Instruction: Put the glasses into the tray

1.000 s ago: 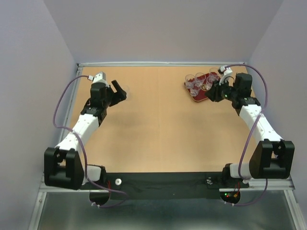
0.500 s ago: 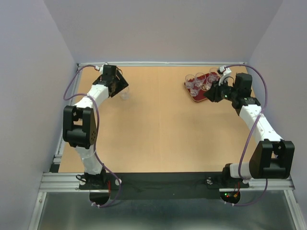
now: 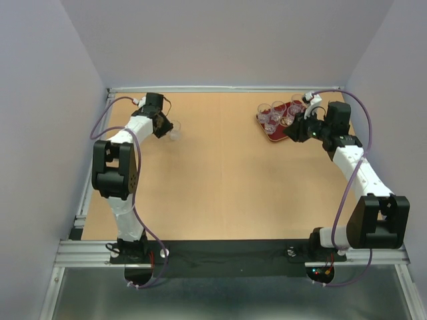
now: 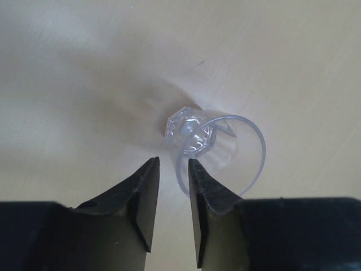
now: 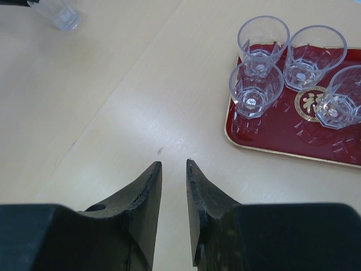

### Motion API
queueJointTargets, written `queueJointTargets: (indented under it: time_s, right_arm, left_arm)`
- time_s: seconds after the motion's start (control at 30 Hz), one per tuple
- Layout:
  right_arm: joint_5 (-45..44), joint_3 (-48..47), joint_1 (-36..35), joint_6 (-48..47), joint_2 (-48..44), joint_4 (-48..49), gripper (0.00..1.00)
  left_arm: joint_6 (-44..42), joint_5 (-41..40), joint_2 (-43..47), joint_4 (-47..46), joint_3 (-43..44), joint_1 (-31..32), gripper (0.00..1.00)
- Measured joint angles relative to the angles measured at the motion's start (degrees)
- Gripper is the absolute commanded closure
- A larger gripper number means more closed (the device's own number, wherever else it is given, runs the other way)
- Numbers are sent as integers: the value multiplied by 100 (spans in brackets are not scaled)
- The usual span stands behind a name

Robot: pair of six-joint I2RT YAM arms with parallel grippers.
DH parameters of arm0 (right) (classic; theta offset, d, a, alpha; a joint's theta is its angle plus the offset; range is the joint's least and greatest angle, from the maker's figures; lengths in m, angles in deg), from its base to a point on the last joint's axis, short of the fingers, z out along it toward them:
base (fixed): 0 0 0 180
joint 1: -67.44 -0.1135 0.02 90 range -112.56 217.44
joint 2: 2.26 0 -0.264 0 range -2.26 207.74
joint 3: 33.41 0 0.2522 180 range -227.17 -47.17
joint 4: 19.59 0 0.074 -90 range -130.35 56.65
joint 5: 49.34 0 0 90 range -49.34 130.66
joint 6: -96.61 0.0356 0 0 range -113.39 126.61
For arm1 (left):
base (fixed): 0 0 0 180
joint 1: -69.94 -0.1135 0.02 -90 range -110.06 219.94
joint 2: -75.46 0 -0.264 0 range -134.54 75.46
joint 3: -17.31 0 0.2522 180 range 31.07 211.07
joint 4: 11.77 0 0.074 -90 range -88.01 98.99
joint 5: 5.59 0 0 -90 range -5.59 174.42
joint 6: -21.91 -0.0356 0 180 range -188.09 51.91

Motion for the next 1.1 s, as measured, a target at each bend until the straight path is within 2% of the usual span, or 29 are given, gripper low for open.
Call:
queueJointTargets:
  time_s: [0.03,0.17,0.2,0.4,0.47,0.73,0.83,0.9,1.1]
  right_arm:
    - [-2,0,0,0,0,0,70]
    - [-17,0,0,0,0,0,70]
    - [-20,0,0,0,0,0,70]
    - [-17,0,0,0,0,0,70]
    - [24,0,0,-2,0,0,65]
    - [911,0,0,173,136,0,55]
    - [1325,0,-7,385,369,-11,49]
    - [1473,-2,-50,485,520,-48,45]
    - [1416,-26,-472,608,730,-286,41]
  left_arm:
    - [-4,2,-2,7,11,-2,71]
    - [-66,24,-59,-7,101,-11,97]
    - [-72,52,-68,-22,101,-11,100]
    - [-227,199,-94,-109,96,-11,100]
    - [-339,326,-81,-205,42,-11,100]
    - [-785,1467,905,-1132,-1443,155,100]
    - [-811,1777,1349,-1528,-1930,603,100]
    - [-785,1888,1558,-1810,-2135,1143,100]
    - [-678,1790,1620,-2199,-2135,2485,100]
